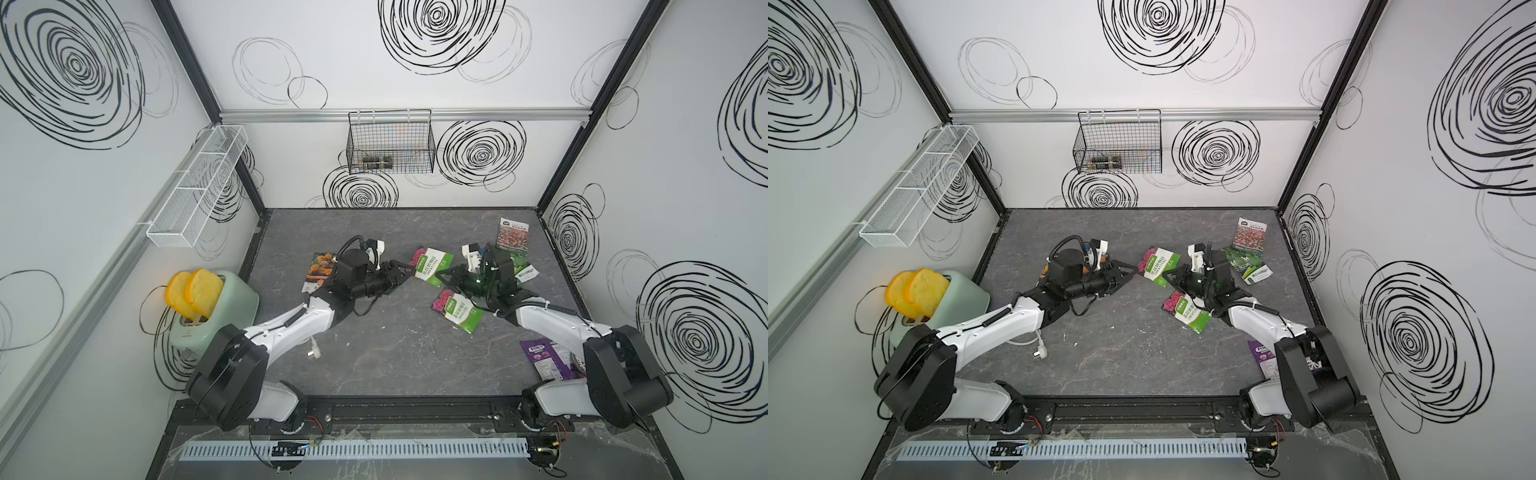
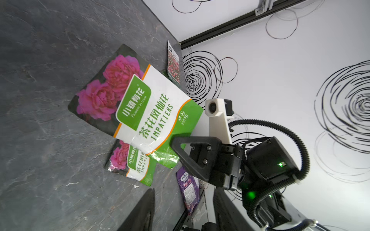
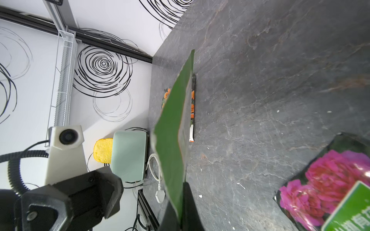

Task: Arrange the seed packets in a row
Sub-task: Pick up the seed packet from the center of the board.

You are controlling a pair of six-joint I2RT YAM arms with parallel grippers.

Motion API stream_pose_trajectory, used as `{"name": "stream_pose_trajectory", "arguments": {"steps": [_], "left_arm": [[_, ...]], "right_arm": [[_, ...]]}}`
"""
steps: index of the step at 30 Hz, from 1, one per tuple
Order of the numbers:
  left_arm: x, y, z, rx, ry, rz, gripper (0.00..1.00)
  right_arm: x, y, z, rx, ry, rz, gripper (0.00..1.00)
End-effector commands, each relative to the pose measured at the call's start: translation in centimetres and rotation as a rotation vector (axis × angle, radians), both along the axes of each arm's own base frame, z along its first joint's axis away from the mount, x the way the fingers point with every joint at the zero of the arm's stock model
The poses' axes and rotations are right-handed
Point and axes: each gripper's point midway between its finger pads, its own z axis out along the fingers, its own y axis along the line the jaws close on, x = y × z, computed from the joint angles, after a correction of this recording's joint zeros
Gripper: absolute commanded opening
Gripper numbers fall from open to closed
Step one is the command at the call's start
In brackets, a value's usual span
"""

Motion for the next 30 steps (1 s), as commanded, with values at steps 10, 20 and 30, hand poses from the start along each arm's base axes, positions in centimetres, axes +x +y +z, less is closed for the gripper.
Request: {"name": "stream_pose_trajectory", "arguments": {"steps": [10, 20, 30], "left_arm": [[-0.8, -2.2, 1.3, -0.297, 0.132, 0.027, 0.6], [0.0, -4.8, 0.4, -0.322, 0.153, 0.004, 0.59], [2.2, -5.8, 0.5, -0.329, 0.113, 0.026, 0.53]], "right_arm": [[1.4, 0.4, 4.0, 0.09, -0.074, -0.021, 0.0], [0.4, 1.4, 5.6, 0.07, -0.124, 0.061, 0.0], [-0.5, 1.7, 5.7, 0.062, -0.128, 0.092, 0.0]]}}
